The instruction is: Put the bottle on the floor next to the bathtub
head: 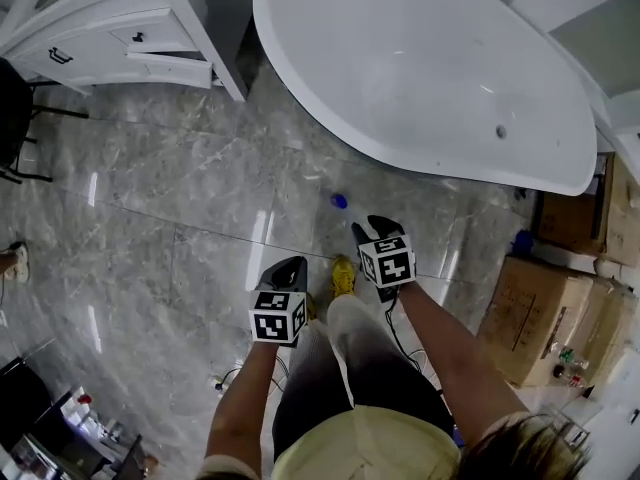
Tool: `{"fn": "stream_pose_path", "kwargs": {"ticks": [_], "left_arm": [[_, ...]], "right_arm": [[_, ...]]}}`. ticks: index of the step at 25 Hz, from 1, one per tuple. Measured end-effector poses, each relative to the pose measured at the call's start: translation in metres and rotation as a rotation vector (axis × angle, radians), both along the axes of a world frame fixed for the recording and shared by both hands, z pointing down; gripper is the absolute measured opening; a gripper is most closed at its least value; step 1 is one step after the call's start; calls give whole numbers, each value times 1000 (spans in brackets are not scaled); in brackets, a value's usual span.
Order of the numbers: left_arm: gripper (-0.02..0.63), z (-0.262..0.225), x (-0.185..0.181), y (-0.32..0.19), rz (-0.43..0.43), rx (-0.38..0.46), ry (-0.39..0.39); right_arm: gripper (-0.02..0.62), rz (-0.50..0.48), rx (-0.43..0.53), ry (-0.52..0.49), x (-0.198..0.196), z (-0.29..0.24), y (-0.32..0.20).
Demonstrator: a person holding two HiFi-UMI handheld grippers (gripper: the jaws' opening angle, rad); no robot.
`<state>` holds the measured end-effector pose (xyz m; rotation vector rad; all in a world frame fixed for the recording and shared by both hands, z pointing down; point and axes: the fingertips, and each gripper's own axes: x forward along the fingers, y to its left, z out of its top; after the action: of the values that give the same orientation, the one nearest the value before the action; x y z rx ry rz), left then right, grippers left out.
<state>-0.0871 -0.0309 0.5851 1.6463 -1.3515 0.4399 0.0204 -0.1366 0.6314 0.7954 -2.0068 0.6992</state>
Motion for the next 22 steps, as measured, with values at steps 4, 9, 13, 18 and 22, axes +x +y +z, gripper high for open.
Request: {"fn": "stream_pose_path", "kwargs": {"ticks": [4,9,13,18,22], "left_arm": [[64,-36,-3,-9,8,27,-15],[64,-77,-9,-6,-30,43,-11],[64,-103,-6,2,-61,42,26],[64,-139,15,4,-74,75,101],[64,-169,27,6,-20,115,102]], "right_arm": [[152,17,-27,-32,-4,-33,1],[146,26,-39,-77,6,-77,9],[126,29,-5,-107,14,-114,14],[118,8,18,-180,14,-163,22],[117,-21,36,-237,15,-209,36]]}}
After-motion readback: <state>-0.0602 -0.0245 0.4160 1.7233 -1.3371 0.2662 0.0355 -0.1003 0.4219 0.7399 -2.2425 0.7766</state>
